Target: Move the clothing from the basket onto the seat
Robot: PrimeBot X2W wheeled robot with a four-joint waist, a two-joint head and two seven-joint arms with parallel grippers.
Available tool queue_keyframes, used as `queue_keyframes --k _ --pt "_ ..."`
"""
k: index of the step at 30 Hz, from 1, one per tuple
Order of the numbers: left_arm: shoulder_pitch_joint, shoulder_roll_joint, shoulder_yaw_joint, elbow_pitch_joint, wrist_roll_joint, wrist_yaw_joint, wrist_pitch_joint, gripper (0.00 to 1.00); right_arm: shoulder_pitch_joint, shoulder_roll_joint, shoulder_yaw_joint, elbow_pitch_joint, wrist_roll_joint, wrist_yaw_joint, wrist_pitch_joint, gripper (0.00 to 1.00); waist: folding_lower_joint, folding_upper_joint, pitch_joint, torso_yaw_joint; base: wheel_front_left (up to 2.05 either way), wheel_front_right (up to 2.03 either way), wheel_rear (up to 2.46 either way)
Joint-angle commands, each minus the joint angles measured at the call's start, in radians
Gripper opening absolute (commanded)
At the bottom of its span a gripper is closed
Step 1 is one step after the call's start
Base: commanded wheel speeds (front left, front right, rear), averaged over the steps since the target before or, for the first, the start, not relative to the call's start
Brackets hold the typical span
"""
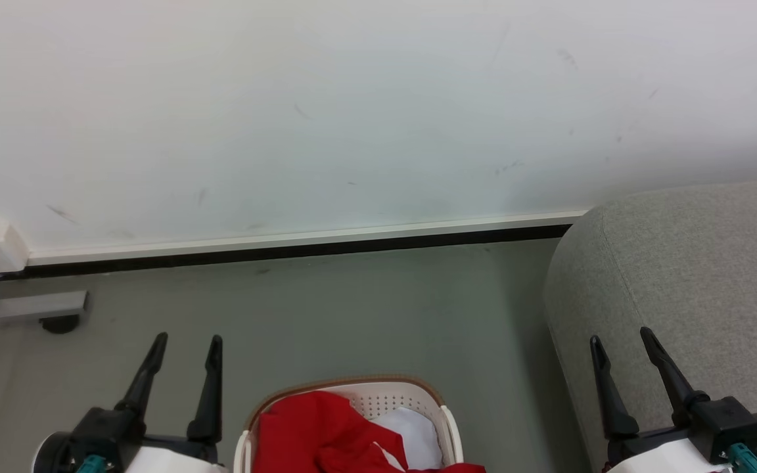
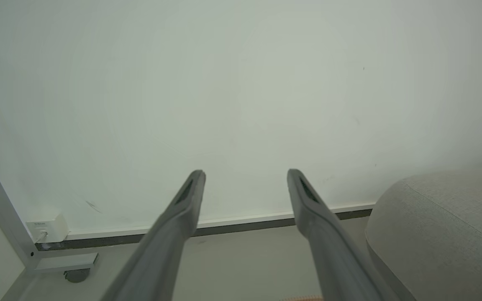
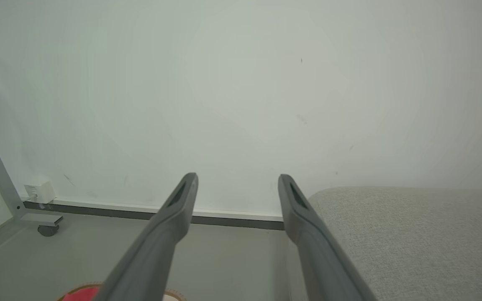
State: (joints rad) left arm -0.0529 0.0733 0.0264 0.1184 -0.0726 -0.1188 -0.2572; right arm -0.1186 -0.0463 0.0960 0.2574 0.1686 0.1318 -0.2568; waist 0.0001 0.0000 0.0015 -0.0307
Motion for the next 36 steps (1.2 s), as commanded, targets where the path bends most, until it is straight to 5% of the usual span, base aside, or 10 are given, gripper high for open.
queue_keyframes --k 1,36 --pt "0.006 -0.001 0.005 -0.004 0.027 -0.002 -0.01 1.0 -0.009 -0.007 0.004 -0.006 -0.023 -0.002 -0.011 1.0 -0.0001 0.0 0.0 0.0 0.0 0.0 0.0" --pt "0.003 -0.016 0.032 0.014 0.006 -0.012 -0.008 1.0 -0.005 -0.007 0.005 -0.01 0.006 -0.002 -0.008 1.0 -0.0001 0.0 -0.001 -0.008 0.0 0.0 0.0"
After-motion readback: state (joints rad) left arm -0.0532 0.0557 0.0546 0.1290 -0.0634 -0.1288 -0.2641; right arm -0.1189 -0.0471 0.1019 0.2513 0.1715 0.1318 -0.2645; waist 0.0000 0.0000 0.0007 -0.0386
